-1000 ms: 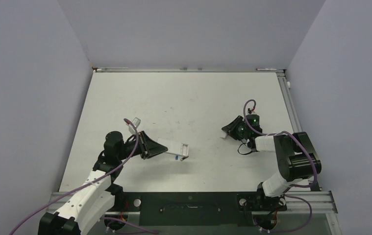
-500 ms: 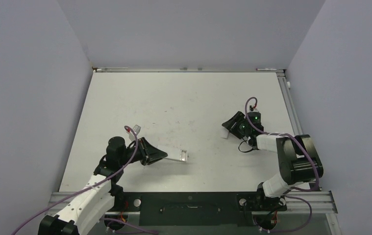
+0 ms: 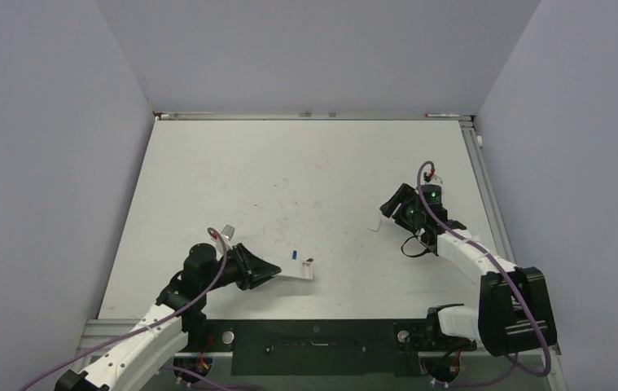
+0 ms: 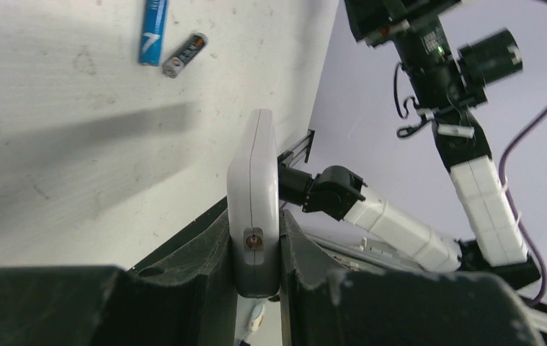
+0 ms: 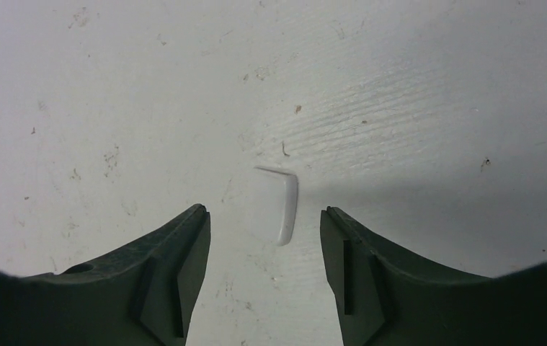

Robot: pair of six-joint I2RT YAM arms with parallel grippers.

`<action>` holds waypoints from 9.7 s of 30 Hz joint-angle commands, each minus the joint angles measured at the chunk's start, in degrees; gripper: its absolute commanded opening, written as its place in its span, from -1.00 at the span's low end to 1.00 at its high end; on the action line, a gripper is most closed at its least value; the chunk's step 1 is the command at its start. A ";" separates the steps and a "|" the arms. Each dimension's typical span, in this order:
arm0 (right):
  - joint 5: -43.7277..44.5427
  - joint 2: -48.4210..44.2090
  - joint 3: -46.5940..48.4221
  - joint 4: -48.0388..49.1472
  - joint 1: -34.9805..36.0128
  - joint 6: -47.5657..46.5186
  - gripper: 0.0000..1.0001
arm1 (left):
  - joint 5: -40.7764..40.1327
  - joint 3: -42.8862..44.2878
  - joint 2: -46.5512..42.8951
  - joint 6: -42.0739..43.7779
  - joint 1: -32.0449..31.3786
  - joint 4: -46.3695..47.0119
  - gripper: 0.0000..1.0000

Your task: Load the batteries into the remote control

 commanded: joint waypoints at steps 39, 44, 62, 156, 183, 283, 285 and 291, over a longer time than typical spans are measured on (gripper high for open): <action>7.77 -18.32 -3.08 -12.20 32.04 4.64 0.17 | -26.19 0.08 16.21 -13.64 -25.45 -2.03 0.33; 7.92 -19.44 -4.20 -12.23 33.86 5.98 0.17 | -24.93 1.94 13.16 -11.98 -25.77 -9.15 0.49; 11.87 -21.76 -5.86 -12.77 46.57 12.01 0.15 | -26.32 11.68 5.94 -2.85 -27.86 -29.06 0.41; 21.20 5.06 2.75 -10.22 57.57 12.66 -0.83 | -16.88 22.29 46.85 18.66 -25.30 -9.42 -1.00; 20.88 9.22 24.62 -23.02 52.28 -13.92 -0.23 | -23.89 25.82 20.31 24.96 -13.66 -34.10 -0.31; -24.78 38.16 41.56 -29.47 44.65 -99.44 -0.26 | -28.43 24.65 -9.76 14.38 -9.91 -53.78 0.92; -25.00 38.85 42.46 -30.61 44.64 -100.25 -0.26 | -30.20 24.86 -11.18 12.67 -9.90 -55.70 0.93; -25.27 39.99 44.64 -31.67 44.55 -101.53 -0.26 | -35.90 26.62 -15.01 9.25 -9.91 -60.78 0.92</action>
